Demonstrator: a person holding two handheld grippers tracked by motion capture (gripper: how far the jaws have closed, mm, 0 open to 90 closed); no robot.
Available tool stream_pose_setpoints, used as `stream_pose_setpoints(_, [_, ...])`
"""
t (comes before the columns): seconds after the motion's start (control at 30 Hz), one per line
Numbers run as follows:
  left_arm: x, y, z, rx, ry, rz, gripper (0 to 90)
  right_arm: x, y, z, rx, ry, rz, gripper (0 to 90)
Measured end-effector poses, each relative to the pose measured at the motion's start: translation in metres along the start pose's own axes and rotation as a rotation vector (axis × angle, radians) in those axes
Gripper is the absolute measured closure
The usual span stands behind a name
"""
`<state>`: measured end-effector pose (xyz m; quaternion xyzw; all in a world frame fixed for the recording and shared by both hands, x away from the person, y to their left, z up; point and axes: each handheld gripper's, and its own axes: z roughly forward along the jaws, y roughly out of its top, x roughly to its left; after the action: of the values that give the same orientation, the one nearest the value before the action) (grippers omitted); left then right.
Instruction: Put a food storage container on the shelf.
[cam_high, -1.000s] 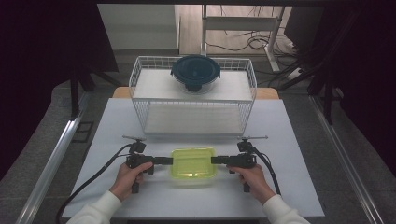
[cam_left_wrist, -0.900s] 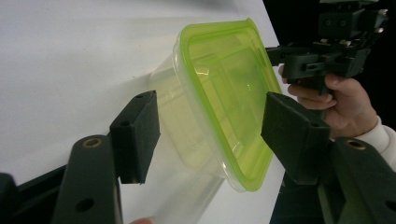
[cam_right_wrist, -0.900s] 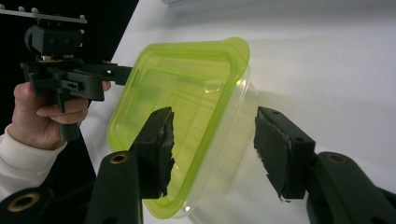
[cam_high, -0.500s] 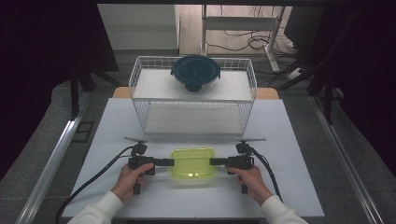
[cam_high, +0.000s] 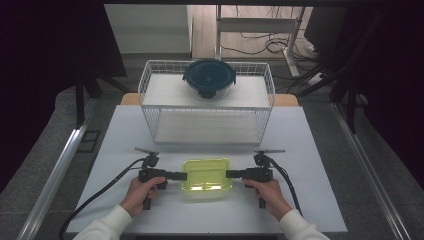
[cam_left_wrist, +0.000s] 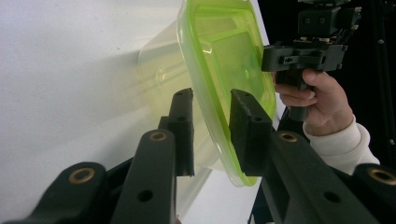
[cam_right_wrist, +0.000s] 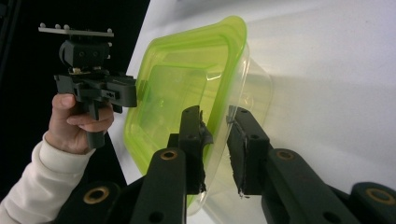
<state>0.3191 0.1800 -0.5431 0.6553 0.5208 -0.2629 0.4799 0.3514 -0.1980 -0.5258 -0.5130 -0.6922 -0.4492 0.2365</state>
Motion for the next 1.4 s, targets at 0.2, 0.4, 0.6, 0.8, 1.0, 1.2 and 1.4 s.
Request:
stream_pose_setpoints(0.2, [-0.003,0.000,-0.003,-0.018,-0.007,0.007,76.8,0.003,-0.001,-0.002,-0.008,0.001,0.011,77.7])
stream_pose_setpoints(0.4, [-0.006,0.000,-0.006,-0.025,-0.014,0.022,79.4,0.005,-0.002,-0.005,-0.018,0.005,0.008,79.5])
stream_pose_setpoints(0.6, [-0.007,0.000,-0.007,-0.028,-0.023,0.028,80.6,0.008,-0.001,-0.007,-0.031,0.008,0.005,80.3])
stream_pose_setpoints(0.8, [-0.010,0.001,-0.009,-0.038,-0.029,0.031,81.0,0.012,-0.001,-0.010,-0.041,0.019,-0.003,80.4])
stream_pose_setpoints(1.0, [-0.016,0.001,-0.013,-0.050,-0.047,0.037,81.0,0.015,0.001,-0.015,-0.054,0.042,-0.015,80.6])
stream_pose_setpoints(1.2, [-0.020,0.003,-0.015,-0.050,-0.049,0.051,81.2,0.020,0.003,-0.018,-0.057,0.051,-0.021,80.9])
stream_pose_setpoints(1.4, [-0.026,0.009,-0.017,-0.050,-0.042,0.061,81.8,0.030,0.007,-0.025,-0.061,0.051,-0.055,81.1])
